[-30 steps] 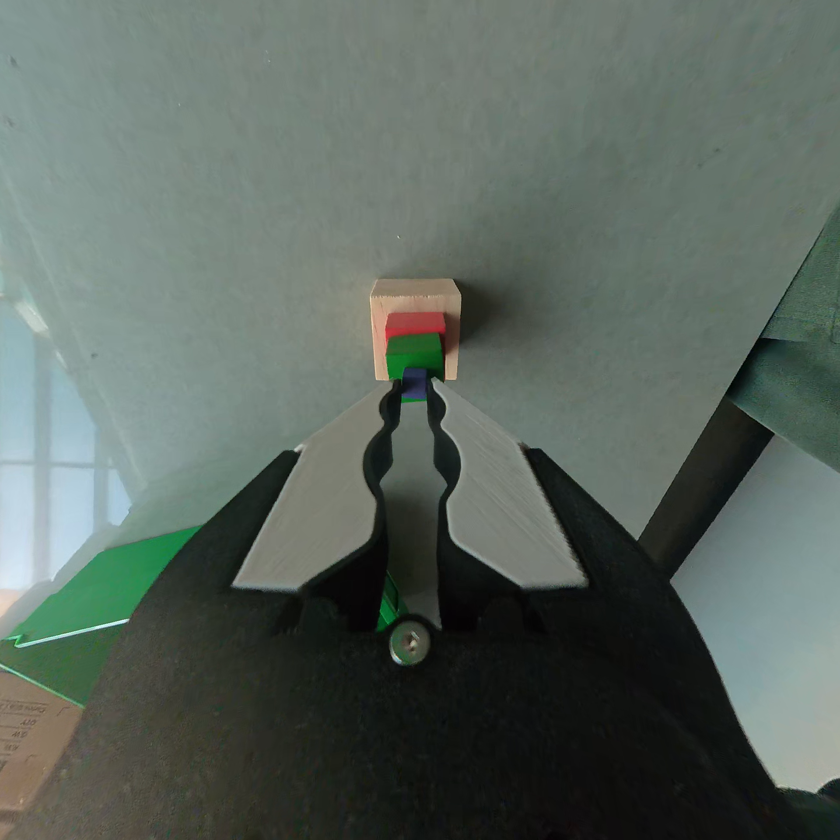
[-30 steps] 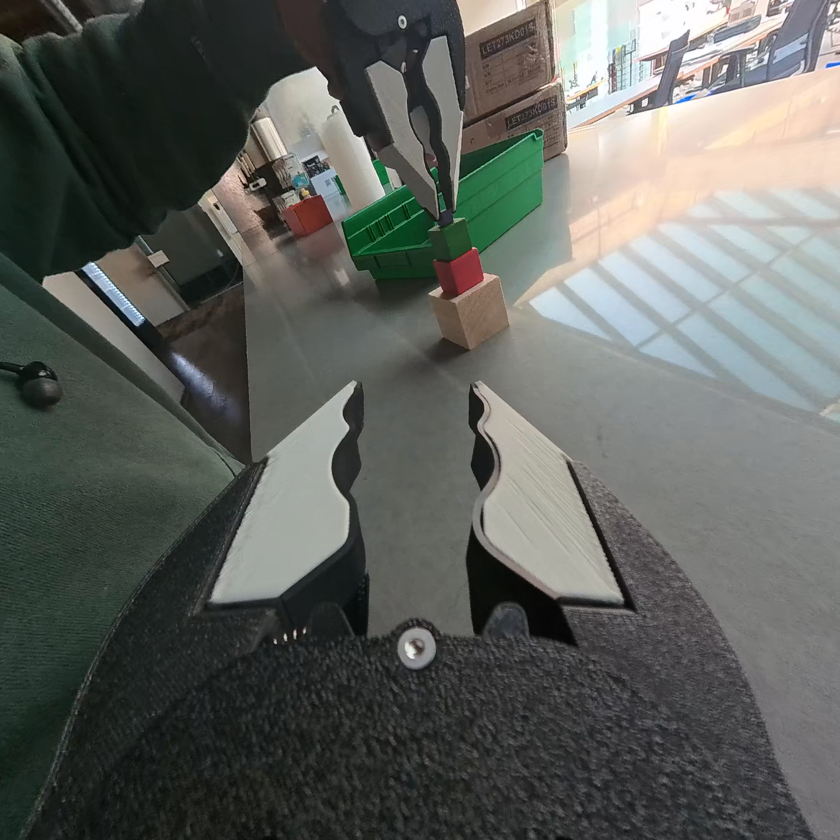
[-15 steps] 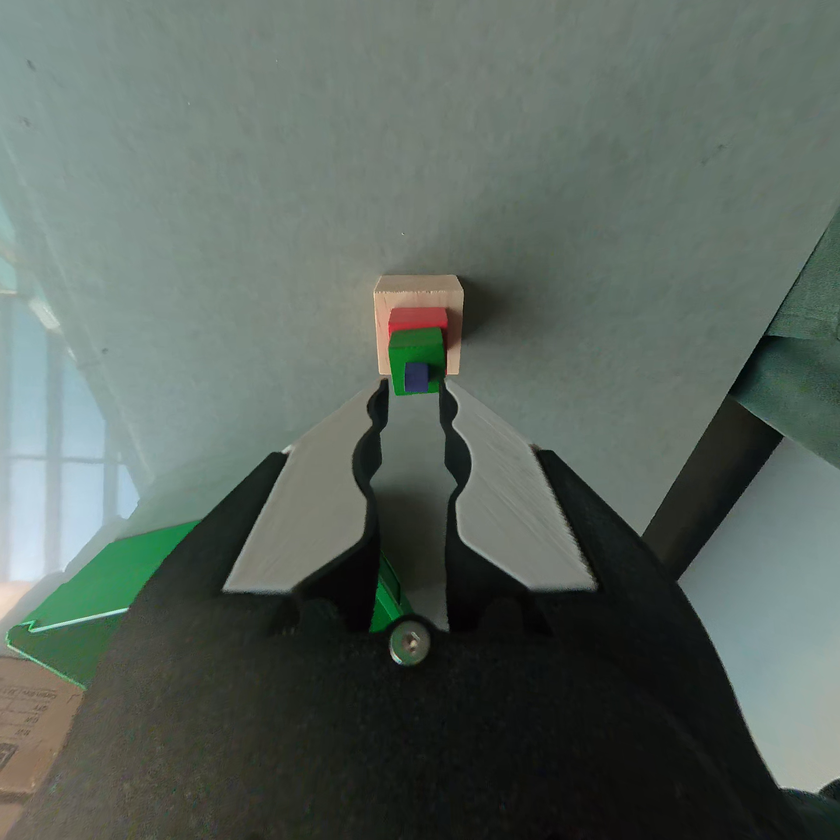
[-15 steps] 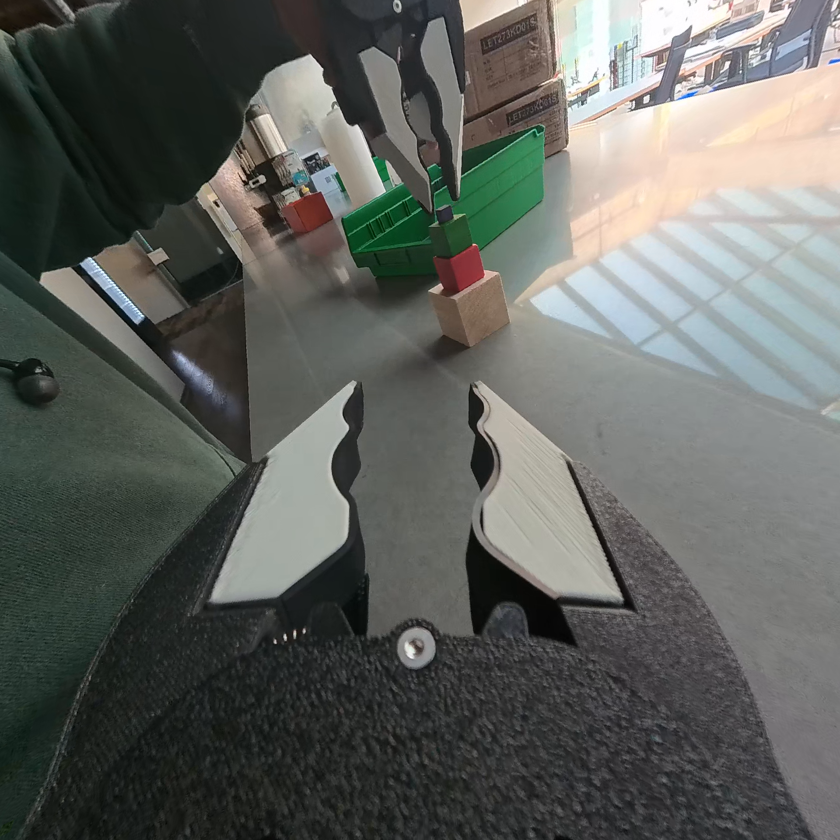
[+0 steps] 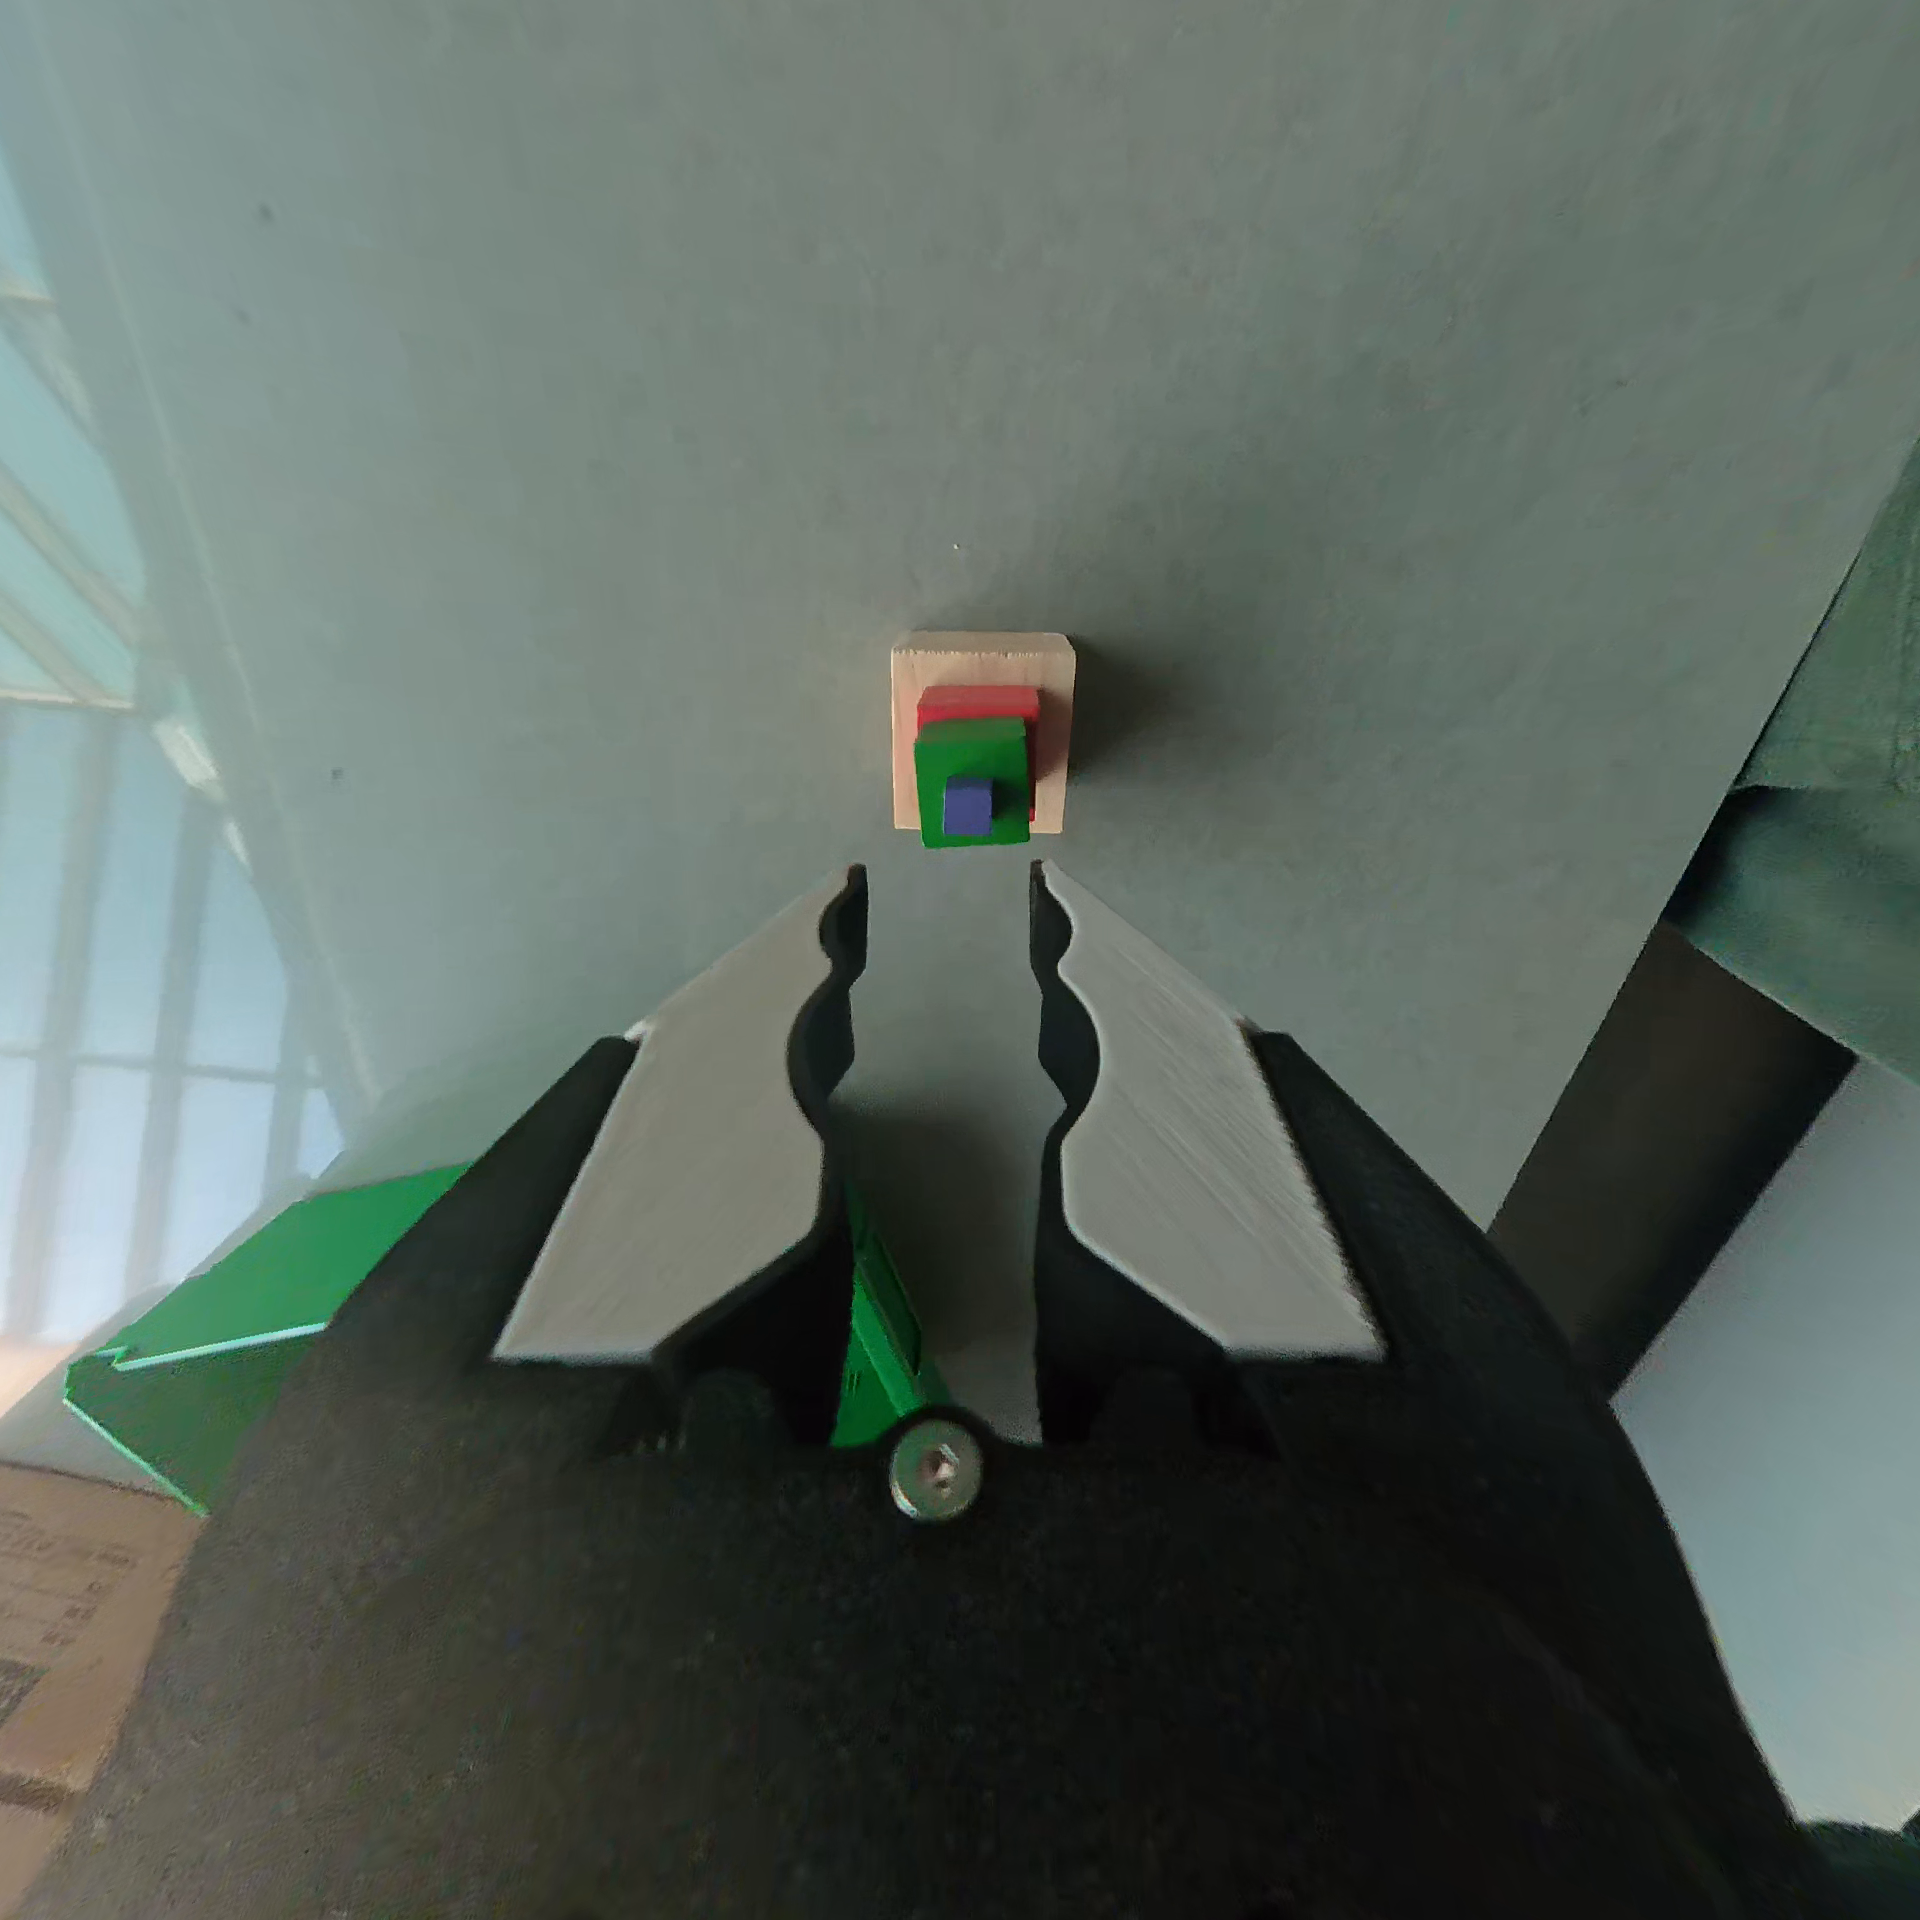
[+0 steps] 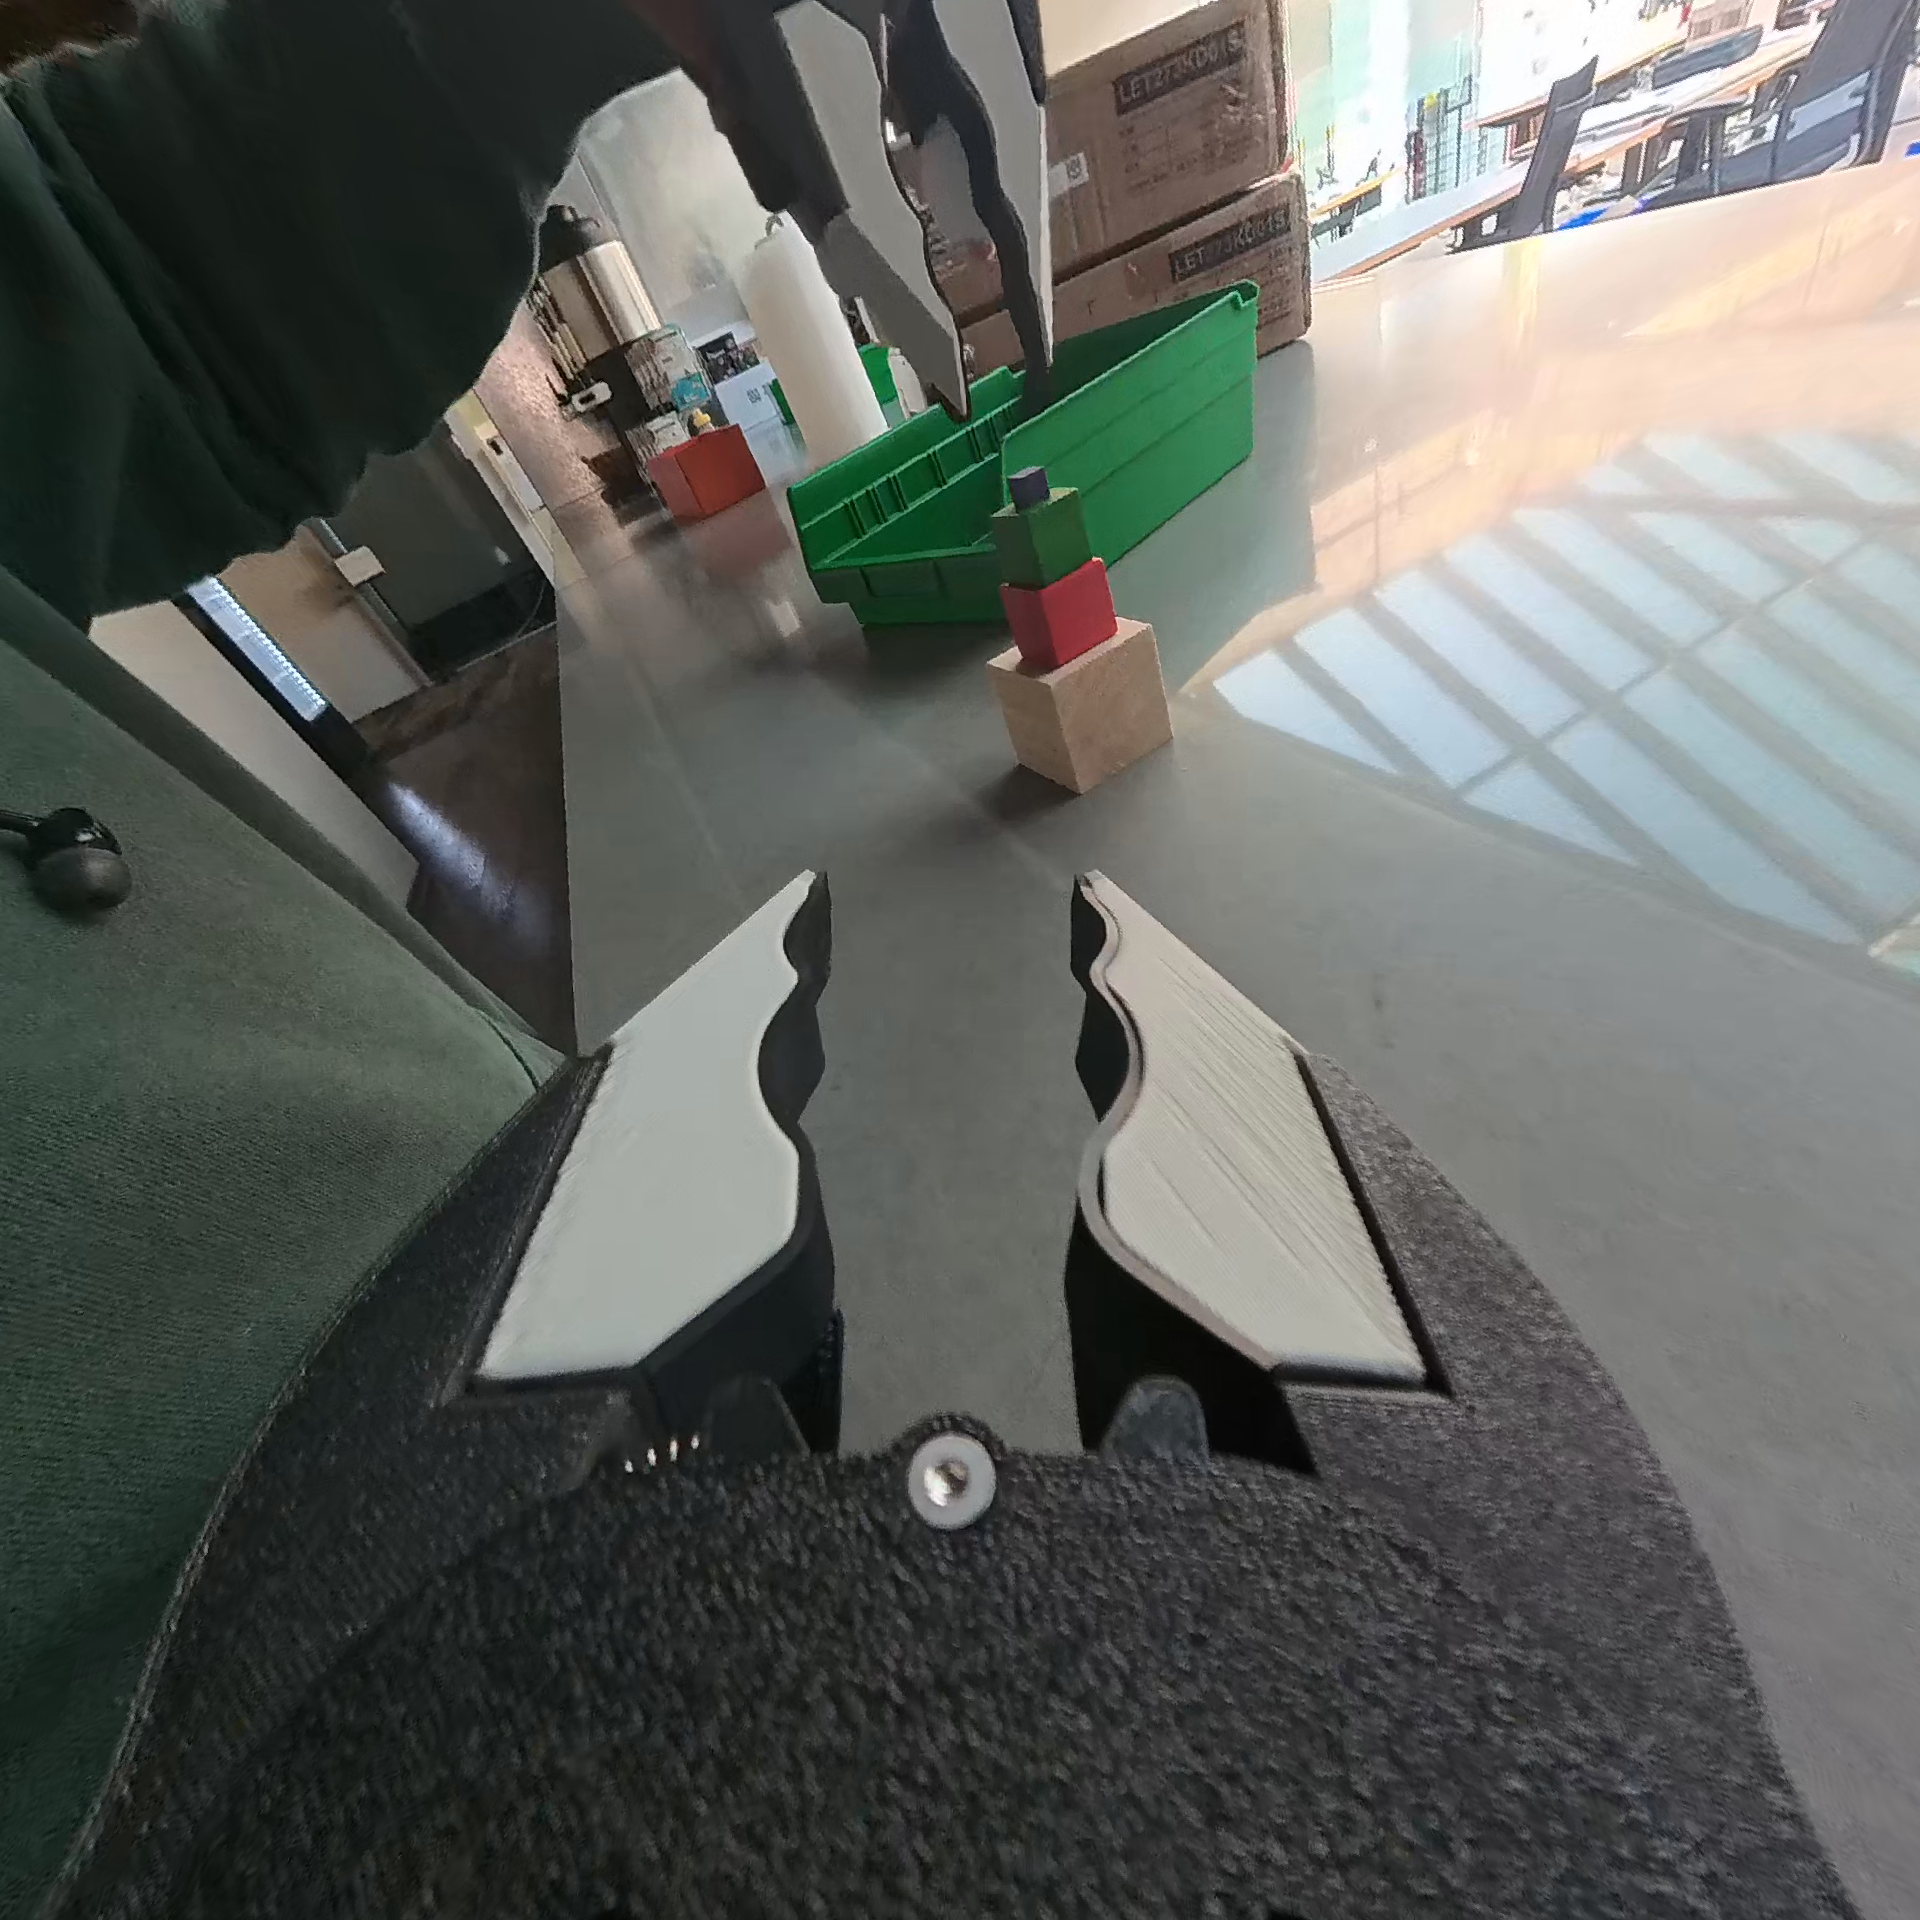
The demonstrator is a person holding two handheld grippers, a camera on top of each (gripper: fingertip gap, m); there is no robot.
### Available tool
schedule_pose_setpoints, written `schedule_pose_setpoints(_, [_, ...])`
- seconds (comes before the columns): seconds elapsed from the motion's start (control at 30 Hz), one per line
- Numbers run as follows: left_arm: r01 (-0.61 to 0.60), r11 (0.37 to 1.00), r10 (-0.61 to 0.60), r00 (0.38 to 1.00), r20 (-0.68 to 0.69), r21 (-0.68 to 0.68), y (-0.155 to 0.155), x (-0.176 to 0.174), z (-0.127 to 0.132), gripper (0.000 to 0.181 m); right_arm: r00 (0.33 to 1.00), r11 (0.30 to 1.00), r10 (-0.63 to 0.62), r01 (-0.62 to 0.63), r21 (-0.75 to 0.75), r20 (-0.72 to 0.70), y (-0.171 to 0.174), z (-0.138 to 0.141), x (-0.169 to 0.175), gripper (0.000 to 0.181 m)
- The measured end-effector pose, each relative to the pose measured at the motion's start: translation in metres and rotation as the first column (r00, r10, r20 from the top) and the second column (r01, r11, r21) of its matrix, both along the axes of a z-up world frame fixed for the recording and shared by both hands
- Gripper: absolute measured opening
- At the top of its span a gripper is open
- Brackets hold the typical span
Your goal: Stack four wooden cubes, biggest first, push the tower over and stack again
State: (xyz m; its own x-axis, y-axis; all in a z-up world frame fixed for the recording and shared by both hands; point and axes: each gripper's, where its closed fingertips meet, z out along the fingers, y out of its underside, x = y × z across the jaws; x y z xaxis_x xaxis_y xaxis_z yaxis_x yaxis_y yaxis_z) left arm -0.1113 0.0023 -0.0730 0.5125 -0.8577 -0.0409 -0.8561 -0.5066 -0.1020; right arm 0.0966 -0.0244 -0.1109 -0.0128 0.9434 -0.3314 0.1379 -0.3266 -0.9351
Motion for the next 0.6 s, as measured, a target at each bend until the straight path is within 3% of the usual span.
schedule_pose_setpoints(0.2, [-0.055,0.992,0.038,0.988,0.150,0.113,-0.002,0.006,0.005,0.030,1.000,1.000,-0.001,0.001,0.007,0.006,0.000,0.000,0.000,0.046])
schedule_pose_setpoints(0.37, [-0.176,0.952,0.071,0.922,0.381,0.249,-0.010,0.015,0.009,0.036,1.000,0.999,-0.012,0.011,0.044,0.018,0.001,0.001,-0.001,0.045])
schedule_pose_setpoints(0.6, [-0.454,0.786,0.110,0.770,0.628,0.420,-0.037,0.017,0.006,0.049,0.996,0.994,-0.031,0.023,0.108,0.080,0.000,-0.002,0.000,0.045])
